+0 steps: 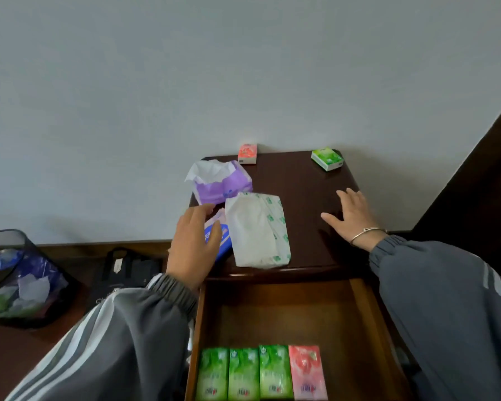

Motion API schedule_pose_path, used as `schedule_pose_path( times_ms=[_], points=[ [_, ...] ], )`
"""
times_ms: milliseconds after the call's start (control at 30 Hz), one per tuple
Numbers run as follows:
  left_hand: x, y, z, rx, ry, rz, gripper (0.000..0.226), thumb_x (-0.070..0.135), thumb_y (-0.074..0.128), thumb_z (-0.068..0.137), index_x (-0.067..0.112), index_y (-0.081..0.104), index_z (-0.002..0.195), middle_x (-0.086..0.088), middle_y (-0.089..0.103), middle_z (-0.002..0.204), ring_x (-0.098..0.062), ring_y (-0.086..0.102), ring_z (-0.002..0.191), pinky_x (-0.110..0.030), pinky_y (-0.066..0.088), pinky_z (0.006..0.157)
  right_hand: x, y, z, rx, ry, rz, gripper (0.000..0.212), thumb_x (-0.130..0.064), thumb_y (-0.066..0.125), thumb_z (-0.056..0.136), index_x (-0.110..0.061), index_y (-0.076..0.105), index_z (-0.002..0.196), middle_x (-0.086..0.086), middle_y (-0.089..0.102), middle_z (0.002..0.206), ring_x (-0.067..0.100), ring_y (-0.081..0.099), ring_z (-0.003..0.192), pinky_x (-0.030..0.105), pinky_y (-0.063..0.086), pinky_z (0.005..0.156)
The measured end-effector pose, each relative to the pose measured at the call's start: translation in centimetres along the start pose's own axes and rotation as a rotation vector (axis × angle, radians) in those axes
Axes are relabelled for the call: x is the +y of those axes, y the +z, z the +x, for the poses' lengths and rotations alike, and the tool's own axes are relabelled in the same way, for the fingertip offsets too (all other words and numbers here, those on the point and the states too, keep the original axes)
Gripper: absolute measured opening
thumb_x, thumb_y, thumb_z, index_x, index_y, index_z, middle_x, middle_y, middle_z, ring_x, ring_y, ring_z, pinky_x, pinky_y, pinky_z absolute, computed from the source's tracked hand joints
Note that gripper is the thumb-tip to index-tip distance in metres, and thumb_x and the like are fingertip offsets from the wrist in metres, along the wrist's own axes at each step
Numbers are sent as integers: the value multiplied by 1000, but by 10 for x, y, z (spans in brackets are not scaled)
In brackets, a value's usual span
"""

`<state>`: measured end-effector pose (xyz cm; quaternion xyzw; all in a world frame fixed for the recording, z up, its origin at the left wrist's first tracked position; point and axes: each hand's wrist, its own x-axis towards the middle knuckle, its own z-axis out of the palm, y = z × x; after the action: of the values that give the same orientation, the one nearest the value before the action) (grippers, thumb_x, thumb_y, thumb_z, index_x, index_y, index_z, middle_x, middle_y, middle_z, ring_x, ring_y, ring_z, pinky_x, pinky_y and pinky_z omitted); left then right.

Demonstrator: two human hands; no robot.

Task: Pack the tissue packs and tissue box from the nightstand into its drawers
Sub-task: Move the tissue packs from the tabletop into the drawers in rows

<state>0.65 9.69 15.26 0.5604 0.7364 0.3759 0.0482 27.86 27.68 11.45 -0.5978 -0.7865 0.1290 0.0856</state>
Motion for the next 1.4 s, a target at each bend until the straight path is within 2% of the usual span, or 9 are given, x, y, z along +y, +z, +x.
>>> schedule_pose_path(
  times_ms=[200,367,533,700,800,900,1000,1233,1400],
  points=[
    [10,50,134,-76,76,124,32,13,55,90,2,56,119,-15,57,120,-32,50,114,-36,38,97,-8,31,48,-168,48,-148,76,-68,23,88,-27,6,150,1,-2,159,25,-4,146,50,8,115],
    [10,107,221,-149,21,296,43,27,55,90,1,50,124,-19,52,121,-37,50,111,-45,42,94,-4,49,47,-38,41,-216,74,-68,12,87,-29,3,149,1,1,160,24,-2,147,51,8,115],
    [4,159,276,-186,-238,431,64,49,53,90,0,39,130,-21,48,128,-40,50,117,-46,42,92,-7,50,44,0,46,-234,79,-70,2,81,-30,4,149,2,4,160,24,1,147,50,8,115],
    [6,180,291,-192,-401,487,56,34,61,85,1,43,127,-19,54,128,-37,52,119,-42,40,97,-9,48,45,9,50,-220,84,-68,-5,75,-31,3,149,2,3,160,24,-1,147,50,5,115],
    [33,184,292,-150,-245,506,51,29,63,78,4,49,121,-16,56,122,-36,53,115,-41,40,95,-11,47,43,12,48,-209,82,-67,1,78,-29,11,149,4,11,159,26,6,147,52,10,114],
    [75,192,288,-242,17,181,33,26,64,74,10,55,102,-12,60,105,-35,57,103,-34,44,81,-14,42,42,45,55,-187,77,-64,15,81,-25,32,145,7,29,153,30,24,142,55,23,110],
    [113,207,282,-479,226,-3,53,22,69,78,6,50,125,-12,57,121,-29,54,110,-29,40,86,-10,47,43,13,34,-158,81,-66,4,78,-29,11,149,4,8,159,27,3,147,53,7,114],
    [122,237,284,-861,478,403,89,14,71,72,21,23,147,-7,43,140,-30,38,126,-41,40,100,-7,50,44,13,30,-125,80,-67,4,78,-30,4,149,4,1,160,26,-3,147,53,1,114],
    [115,249,287,-718,589,501,89,25,74,68,24,28,143,-3,51,132,-29,41,119,-39,38,93,-7,50,43,40,24,-126,80,-66,8,80,-28,11,149,5,7,159,29,3,146,55,4,114]
  ],
)
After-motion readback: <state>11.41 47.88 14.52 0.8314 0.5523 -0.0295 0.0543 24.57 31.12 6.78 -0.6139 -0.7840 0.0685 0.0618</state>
